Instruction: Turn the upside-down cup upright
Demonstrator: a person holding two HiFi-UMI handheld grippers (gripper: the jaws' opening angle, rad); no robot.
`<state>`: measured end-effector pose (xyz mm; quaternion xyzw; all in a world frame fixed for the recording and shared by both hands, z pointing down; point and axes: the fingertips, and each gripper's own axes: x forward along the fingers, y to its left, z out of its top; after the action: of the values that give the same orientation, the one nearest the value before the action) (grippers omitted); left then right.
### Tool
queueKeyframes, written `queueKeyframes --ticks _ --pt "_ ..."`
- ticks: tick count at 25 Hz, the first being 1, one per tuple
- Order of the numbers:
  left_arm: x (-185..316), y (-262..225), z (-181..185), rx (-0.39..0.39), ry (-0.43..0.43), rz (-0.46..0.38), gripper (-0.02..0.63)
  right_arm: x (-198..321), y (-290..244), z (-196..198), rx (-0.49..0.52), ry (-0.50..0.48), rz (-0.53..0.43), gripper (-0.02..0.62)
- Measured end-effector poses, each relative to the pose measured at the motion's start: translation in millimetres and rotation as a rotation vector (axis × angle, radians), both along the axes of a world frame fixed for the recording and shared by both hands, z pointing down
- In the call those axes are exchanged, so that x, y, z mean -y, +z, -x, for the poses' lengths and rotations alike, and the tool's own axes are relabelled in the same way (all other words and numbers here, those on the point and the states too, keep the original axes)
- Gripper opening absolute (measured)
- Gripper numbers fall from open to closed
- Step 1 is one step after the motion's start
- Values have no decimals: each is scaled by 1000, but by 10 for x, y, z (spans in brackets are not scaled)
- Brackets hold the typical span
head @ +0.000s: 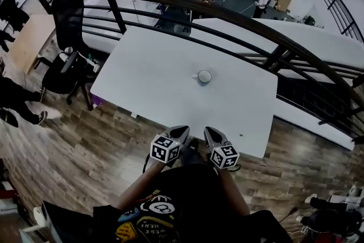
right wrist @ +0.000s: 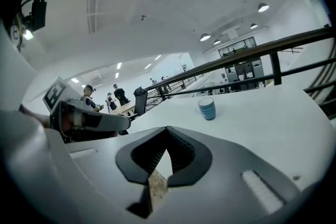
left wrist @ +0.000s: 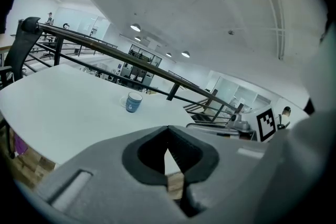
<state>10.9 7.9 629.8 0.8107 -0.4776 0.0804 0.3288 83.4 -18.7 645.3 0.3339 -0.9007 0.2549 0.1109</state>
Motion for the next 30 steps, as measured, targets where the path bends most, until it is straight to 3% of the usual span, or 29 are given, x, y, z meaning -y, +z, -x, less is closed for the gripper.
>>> queueKeyframes --ticks 5,8,10,11,16,18,25,30 --pt "567 212 -92 57 -27 40 3 774 827 81 -116 -133 3 -2" --pt "729 261 -46 88 -45 46 3 1405 1215 135 -248 -138 -68 -2" --pt "780 305 68 76 -82 69 3 1815 1318 222 -282 -109 -90 15" --pt "793 338 135 71 -103 84 3 1987 1351 279 -285 -97 -92 90" --pt "1105 468 474 126 -154 81 3 2609 1578 590 -335 -151 -112 276" --pt "1346 531 590 115 -177 82 3 2806 1623 662 -333 -144 -103 334" --pt "1873 682 703 111 -148 75 3 3096 1747 910 -275 -195 -81 426" --pt "2080 644 735 82 -104 85 3 3056 1739 1064 -252 -256 -64 392"
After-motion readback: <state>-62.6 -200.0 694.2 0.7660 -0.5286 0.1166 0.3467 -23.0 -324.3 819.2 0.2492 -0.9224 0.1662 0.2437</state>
